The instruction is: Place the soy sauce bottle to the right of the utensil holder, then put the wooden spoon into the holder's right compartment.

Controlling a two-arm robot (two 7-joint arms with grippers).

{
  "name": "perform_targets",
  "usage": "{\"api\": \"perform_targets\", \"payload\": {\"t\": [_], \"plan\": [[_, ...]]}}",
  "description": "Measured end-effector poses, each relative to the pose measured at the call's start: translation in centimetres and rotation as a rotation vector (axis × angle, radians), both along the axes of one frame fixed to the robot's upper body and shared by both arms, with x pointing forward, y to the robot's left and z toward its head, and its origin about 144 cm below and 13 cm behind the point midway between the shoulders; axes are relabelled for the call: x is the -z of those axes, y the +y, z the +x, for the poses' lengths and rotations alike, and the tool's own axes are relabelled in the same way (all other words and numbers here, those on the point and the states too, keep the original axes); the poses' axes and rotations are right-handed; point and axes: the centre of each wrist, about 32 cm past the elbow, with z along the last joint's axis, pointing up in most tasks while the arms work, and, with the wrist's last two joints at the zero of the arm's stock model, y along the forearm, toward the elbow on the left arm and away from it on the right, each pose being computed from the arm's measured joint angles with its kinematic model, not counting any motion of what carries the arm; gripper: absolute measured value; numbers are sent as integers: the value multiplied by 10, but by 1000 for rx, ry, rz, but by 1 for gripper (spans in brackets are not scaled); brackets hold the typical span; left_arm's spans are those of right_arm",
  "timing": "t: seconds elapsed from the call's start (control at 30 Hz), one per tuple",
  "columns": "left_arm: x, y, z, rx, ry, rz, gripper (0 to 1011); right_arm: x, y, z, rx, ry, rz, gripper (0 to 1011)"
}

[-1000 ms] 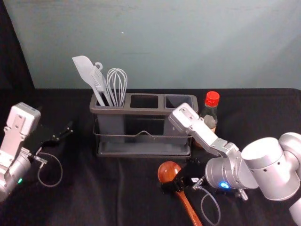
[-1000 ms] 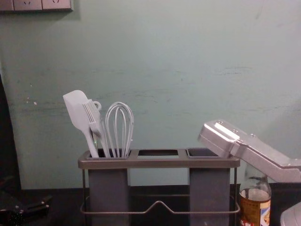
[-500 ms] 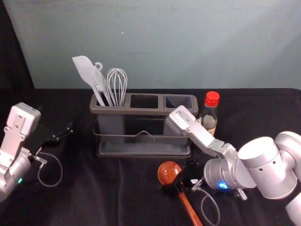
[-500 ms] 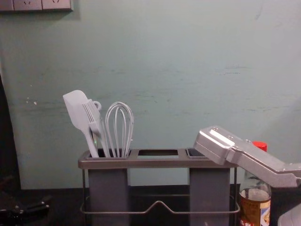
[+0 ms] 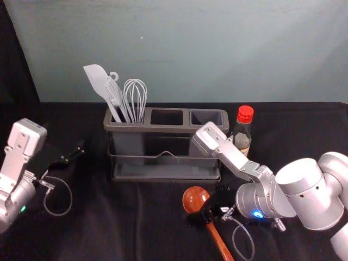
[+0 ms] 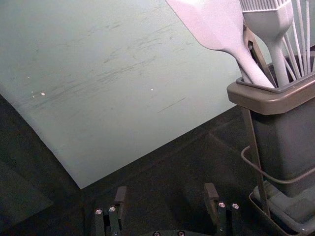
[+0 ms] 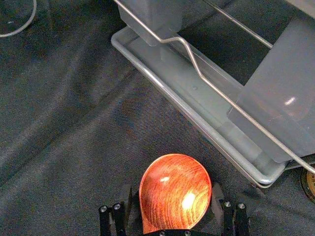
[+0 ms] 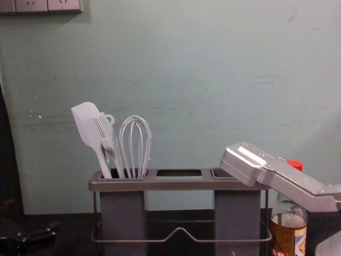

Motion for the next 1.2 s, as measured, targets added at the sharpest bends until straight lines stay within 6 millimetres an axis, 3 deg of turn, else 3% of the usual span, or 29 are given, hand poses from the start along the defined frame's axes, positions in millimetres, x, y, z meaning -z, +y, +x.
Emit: {"api": "perform_targets", "payload": {"t": [0.13,0.37,0.73,1.2], "plan": [[0,0,0,0,0,0,1011,0,0,0,1,-1,0,997],[0,0,0,0,0,0,1012,0,0,0,1,-2,0,848],[0,0,0,0,0,0,1012,0,0,-1,1,-4,1,842],[0,0,0,0,0,0,1011,-29,-25,-40,-21,-290,81,842]]}}
